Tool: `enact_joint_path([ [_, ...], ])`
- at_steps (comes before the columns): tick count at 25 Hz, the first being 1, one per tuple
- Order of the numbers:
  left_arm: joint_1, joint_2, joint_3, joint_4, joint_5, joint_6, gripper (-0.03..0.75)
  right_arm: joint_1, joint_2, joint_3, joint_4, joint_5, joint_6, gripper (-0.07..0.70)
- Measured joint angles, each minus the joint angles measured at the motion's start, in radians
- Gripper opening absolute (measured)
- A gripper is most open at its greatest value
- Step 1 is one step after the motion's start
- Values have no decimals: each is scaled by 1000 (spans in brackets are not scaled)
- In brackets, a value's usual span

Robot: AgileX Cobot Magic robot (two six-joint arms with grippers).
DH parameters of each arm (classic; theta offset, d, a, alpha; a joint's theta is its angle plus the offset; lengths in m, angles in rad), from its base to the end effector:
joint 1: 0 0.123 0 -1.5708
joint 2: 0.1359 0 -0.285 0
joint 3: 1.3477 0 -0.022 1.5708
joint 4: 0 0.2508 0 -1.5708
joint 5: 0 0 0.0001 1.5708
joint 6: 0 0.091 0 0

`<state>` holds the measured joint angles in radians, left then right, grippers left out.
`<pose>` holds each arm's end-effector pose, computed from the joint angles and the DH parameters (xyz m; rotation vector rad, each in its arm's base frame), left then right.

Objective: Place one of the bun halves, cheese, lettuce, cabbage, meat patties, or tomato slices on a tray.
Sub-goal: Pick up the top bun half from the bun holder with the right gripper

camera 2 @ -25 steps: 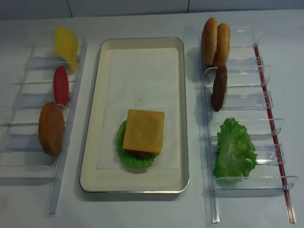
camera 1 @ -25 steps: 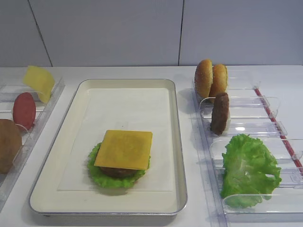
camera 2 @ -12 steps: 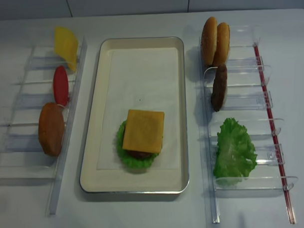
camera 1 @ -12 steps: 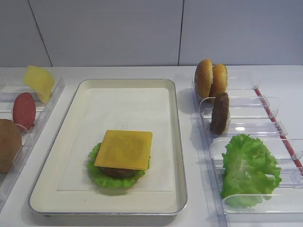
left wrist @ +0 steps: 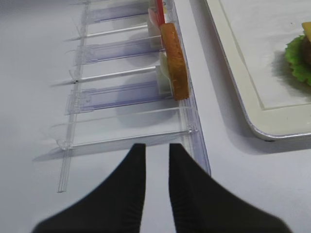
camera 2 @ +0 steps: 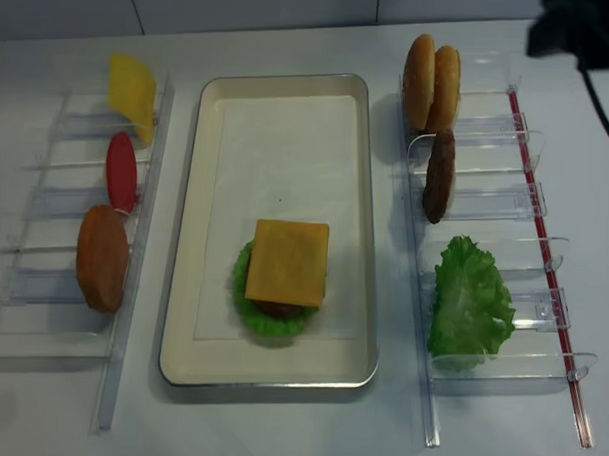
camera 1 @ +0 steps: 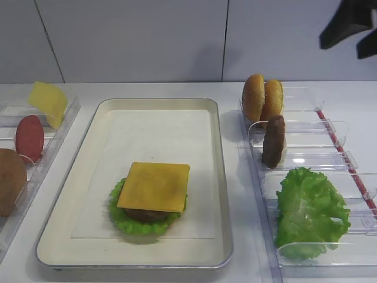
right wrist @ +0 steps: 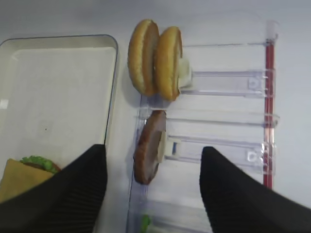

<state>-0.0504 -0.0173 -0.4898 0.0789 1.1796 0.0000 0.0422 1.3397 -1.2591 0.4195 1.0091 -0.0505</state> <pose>-0.0115 0.0072 0.2652 0.0445 2.1535 0.0668 0.2708 0.0429 0.3603 0.0363 2.5281 0.5352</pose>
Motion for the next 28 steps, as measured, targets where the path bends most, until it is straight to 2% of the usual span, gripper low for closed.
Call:
enact_joint_path([
  [5, 0, 0, 0, 0, 0, 0, 108, 128, 236, -210, -94, -2, 106, 421],
  [12, 0, 0, 0, 0, 0, 0, 108, 186, 477, -402, -114, -1, 157, 421],
  [18, 0, 0, 0, 0, 0, 0, 108, 199, 582, -439, -128, -3, 178, 421],
  [28, 0, 0, 0, 0, 0, 0, 108, 199, 644, -444, -136, -33, 183, 419],
])
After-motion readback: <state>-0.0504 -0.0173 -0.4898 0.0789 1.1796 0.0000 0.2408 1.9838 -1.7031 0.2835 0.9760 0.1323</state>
